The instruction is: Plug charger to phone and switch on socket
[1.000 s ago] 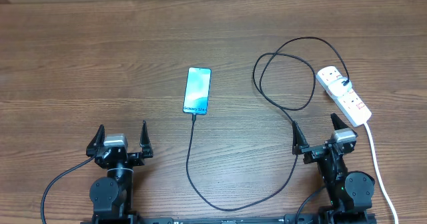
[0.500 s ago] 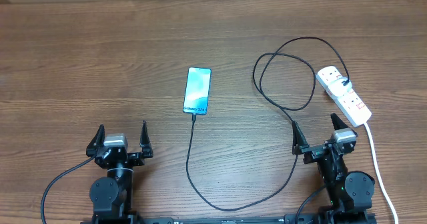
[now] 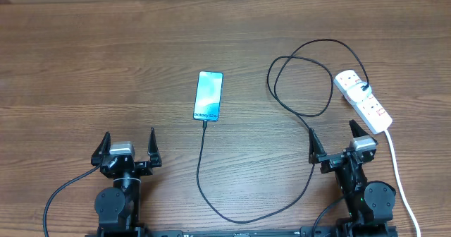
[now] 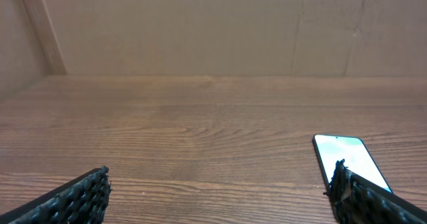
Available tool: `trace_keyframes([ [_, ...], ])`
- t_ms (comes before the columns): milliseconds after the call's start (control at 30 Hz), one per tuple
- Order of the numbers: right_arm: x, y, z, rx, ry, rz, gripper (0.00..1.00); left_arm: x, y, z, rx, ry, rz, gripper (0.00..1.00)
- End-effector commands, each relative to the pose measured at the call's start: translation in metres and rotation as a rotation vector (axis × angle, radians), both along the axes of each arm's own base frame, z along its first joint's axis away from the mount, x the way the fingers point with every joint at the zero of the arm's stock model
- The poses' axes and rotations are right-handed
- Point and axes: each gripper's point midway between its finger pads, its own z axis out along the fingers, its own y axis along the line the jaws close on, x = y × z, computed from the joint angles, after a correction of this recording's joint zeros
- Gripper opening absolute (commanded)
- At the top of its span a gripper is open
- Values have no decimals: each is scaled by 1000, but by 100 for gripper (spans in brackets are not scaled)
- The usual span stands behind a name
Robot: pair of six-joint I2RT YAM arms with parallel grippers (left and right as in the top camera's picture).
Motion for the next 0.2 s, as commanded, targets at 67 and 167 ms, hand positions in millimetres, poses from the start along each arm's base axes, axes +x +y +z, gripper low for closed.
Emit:
trace_keyframes([
  [67, 0, -1, -2, 0, -4, -6, 100, 0, 2, 1, 15, -8, 8, 100],
  [167, 0, -1, -2, 0, -4, -6, 100, 0, 2, 1, 15, -8, 7, 100],
])
